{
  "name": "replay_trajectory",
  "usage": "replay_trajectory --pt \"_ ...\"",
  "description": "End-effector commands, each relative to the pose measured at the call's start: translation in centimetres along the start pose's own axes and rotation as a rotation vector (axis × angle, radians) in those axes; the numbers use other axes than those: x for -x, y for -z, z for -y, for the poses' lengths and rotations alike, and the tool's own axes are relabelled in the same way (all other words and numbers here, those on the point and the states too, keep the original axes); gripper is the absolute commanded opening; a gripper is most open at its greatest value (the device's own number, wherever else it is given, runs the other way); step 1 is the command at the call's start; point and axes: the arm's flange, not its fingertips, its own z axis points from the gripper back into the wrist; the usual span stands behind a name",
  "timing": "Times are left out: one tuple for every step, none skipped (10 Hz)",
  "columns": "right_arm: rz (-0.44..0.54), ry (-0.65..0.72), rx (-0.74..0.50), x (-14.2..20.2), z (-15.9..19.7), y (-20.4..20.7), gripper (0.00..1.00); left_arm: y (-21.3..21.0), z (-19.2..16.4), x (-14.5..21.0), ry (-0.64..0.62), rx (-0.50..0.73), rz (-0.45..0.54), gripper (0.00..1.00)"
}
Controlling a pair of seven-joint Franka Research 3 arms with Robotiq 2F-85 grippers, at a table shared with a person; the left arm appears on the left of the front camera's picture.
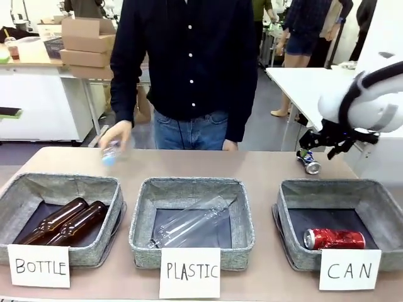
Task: Sort the can waste into the basket.
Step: Pick up the can waste from the table and place it in the right Fabric basket.
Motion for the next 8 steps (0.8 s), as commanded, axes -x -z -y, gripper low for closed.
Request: replay_trajectory --pt "0.04 -0.064 -0.022 -1.6 0.8 1.8 1.0 0.1 0.4 -0.1 0.001 0.021 -0.003 1.0" --pt "0.042 -0.078 -0.022 -1.9 0.8 3.1 1.0 0.1 0.4 -0.1 0.001 0.021 -0.003 1.0" --pt "0.041 -0.073 0.008 -2.3 1.2 4.5 1.0 0.1 0.4 -0.1 0.001 0.021 -0.003 1.0" --pt "0.065 -0.075 0.019 -2.7 1.5 5.5 1.0 0.1 0.4 -0.1 0.001 0.021 -0.003 1.0" --pt "0.082 -0.073 0.029 -2.9 1.5 6.5 1.0 0.1 0.4 -0.1 0.001 0.021 -0.003 1.0" --pt "0.094 -0.061 0.041 -3.1 1.5 7.1 1.0 0.1 0.4 -0.1 0.001 0.021 -0.003 1.0" --pt "0.093 -0.061 0.041 -3.1 1.3 7.5 1.0 0.1 0.4 -0.1 0.001 0.021 -0.003 1.0" --pt "0.095 -0.062 0.044 -3.3 1.2 7.7 1.0 0.1 0.4 -0.1 0.001 0.021 -0.003 1.0"
